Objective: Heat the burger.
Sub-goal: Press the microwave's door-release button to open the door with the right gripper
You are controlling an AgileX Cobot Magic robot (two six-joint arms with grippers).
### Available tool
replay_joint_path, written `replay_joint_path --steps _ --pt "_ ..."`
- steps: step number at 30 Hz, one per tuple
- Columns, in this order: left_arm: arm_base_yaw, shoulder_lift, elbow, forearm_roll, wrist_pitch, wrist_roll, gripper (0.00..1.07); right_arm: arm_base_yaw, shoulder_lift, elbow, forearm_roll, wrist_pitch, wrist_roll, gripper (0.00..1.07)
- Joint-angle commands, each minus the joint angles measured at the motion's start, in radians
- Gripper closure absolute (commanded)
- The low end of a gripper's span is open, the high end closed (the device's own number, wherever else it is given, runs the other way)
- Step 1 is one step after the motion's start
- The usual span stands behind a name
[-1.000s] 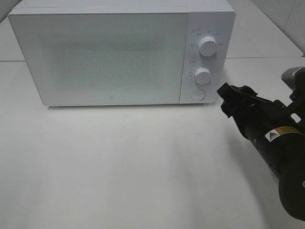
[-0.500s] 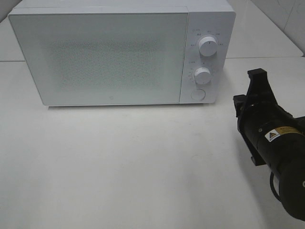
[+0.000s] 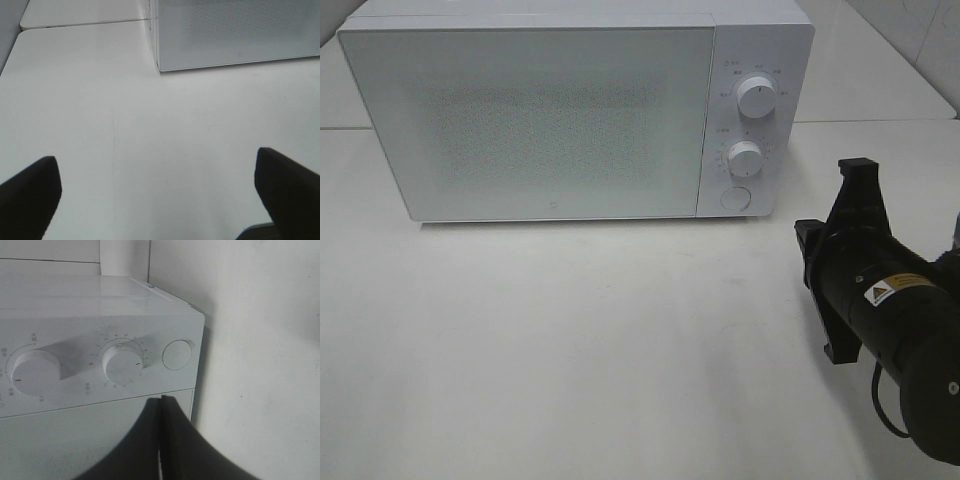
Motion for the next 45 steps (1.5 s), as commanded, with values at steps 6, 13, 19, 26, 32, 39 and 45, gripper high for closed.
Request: replay_joint_path --steps 6,13,19,26,32,39,45 --pt "-0.003 -0.021 0.003 -0.003 -0.009 0.001 0.09 -0.004 0.068 -0.045 -0.036 -0.001 0.004 1.07" --pt "-0.003 -0.021 0.003 -0.003 -0.009 0.001 0.09 -0.005 0.12 -0.092 -0.103 0.009 0.054 1.07" --pt "-0.003 -0.021 0.003 -0.003 -0.009 0.001 0.09 -0.049 0.142 -0.129 -0.17 0.033 0.058 1.07" --pt "-0.003 -0.021 0.003 -0.003 -0.009 0.001 0.09 -0.098 0.204 -0.212 -0.168 0.06 0.052 1.07" --pt "-0.003 -0.021 0.003 -0.003 -0.009 0.001 0.09 -0.098 0.285 -0.29 -0.14 0.06 0.053 1.07" --pt "-0.003 -0.021 0.003 -0.003 -0.009 0.001 0.09 -0.134 0.321 -0.353 -0.143 0.101 0.04 1.07" --pt "-0.003 -0.021 0.003 -0.003 -0.009 0.001 0.09 -0.175 0.359 -0.375 -0.156 0.111 0.032 1.07"
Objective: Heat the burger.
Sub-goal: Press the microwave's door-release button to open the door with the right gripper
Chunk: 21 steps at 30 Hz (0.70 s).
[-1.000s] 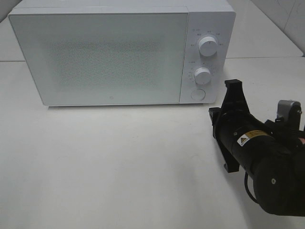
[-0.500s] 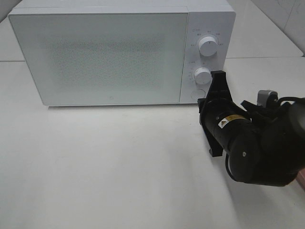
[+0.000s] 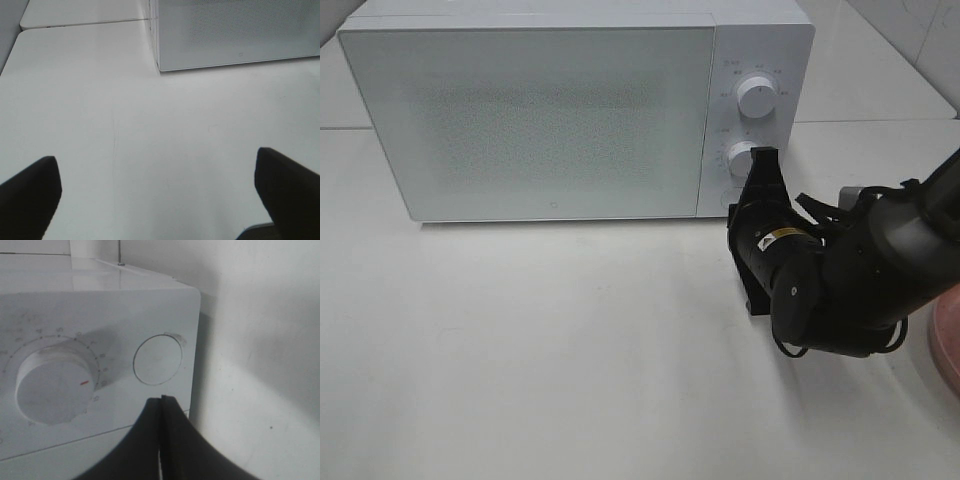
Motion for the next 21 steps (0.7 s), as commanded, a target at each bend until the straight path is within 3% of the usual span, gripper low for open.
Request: replay_joint_path --steps 1,13,21 --pt "-0.003 -0.021 0.003 -0.003 -0.009 0.001 0.09 -0.025 0.014 -0.015 -0.018 0.005 -0.017 1.07" --pt "-0.003 -0.021 0.003 -0.003 -0.009 0.001 0.09 -0.032 0.049 -0.054 -0.055 0.004 -0.002 1.07" --pt "-0.003 -0.013 0.003 -0.003 -0.009 0.001 0.09 -0.084 0.049 -0.081 -0.088 0.011 -0.026 1.07"
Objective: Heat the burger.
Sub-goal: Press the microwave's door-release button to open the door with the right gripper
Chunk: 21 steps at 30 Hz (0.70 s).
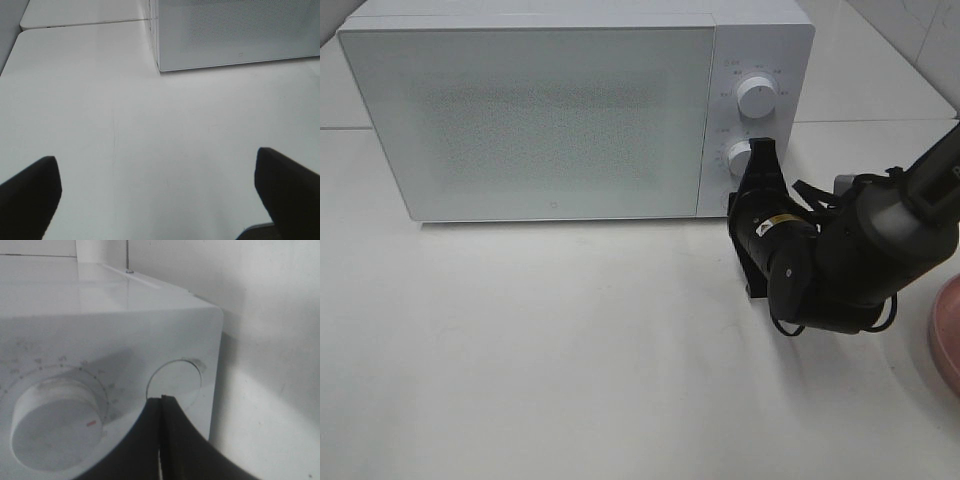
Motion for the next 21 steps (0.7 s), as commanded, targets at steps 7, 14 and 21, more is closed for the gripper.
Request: replay_joint_path --steps 7,14,21 --pt "-0.003 -0.013 0.003 -0.003 -0.009 0.001 0.09 -0.017 0.028 -0.046 -0.043 0.054 -0.017 1.07" --pt "-0.003 -0.013 0.003 -0.003 -0.009 0.001 0.09 -0.017 0.043 -0.051 -0.004 0.044 -0.021 1.07" --pt "-0.003 -0.009 0.003 -0.003 -0.009 0.001 0.09 -0.017 0.066 -0.084 -0.001 0.019 -0.032 1.07"
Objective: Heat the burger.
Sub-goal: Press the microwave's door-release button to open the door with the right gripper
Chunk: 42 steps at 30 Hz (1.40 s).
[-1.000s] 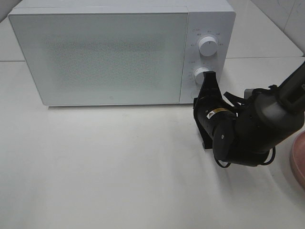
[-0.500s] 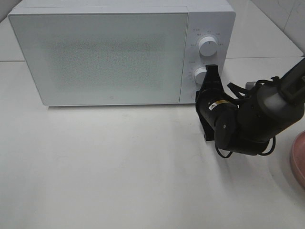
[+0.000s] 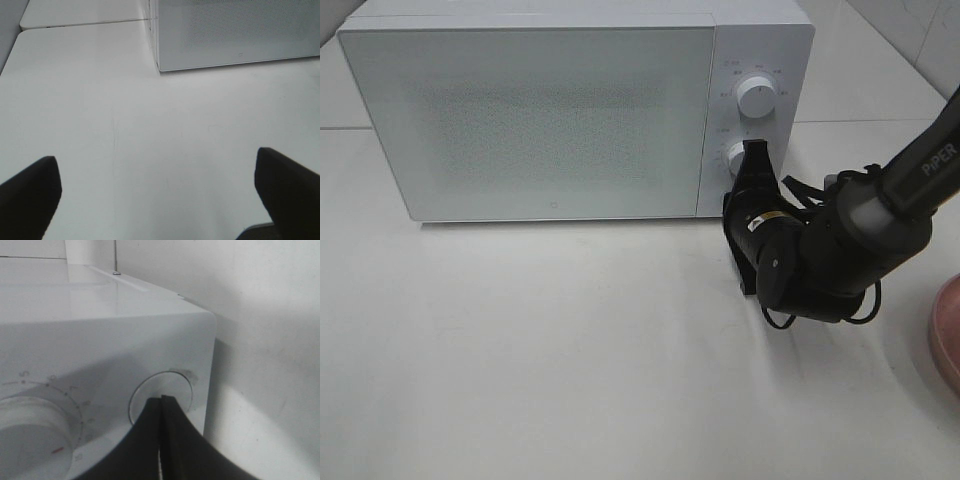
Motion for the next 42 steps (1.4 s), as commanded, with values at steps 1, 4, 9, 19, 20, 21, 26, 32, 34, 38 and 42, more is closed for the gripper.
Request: replay_joint_path --steps 1,4,9,19,20,21,26,32,34,38,42 --pt "-0.003 -0.009 0.003 -0.003 -0.009 0.001 0.09 -0.005 0.008 -0.017 -0.004 -0.015 -0.016 1.07" --pt "-0.003 -0.004 0.003 -0.003 -0.009 0.001 0.09 -0.005 0.008 -0.018 -0.002 -0.047 -0.017 1.07" --pt "-0.003 -0.004 0.003 -0.003 -0.009 0.001 0.09 -0.005 0.009 -0.023 0.02 -0.064 -0.032 1.07" --pt "-0.003 -0.004 0.003 -0.003 -0.009 0.001 0.09 -0.005 0.06 -0.105 0.043 -0.069 -0.036 1.07" --pt "-0.003 -0.004 0.003 -0.003 -0.009 0.001 0.09 -0.005 0.06 -0.105 0.043 -0.069 -0.036 1.07" --pt "-0.003 -0.004 0.003 -0.003 -0.009 0.001 0.09 -0.005 0.068 -0.124 0.043 -0.075 -0.036 1.07" --pt "-0.003 -0.004 0.003 -0.003 -0.009 0.001 0.09 -0.005 0.09 -0.174 0.043 -0.084 -0.059 1.07" --pt "-0.003 -0.004 0.003 -0.003 -0.009 0.001 0.09 -0.005 0.098 -0.22 0.063 -0.053 -0.096 1.07" --pt "-0.003 -0.004 0.003 -0.003 -0.009 0.001 0.09 -0.005 0.098 -0.227 0.068 -0.047 -0.109 1.07" --pt "-0.003 -0.004 0.003 -0.003 -0.009 0.001 0.09 -0.005 0.098 -0.227 0.068 -0.038 -0.111 1.07" --pt "-0.003 -0.004 0.003 -0.003 -0.009 0.001 0.09 -0.005 0.097 -0.226 0.067 -0.038 -0.111 1.07"
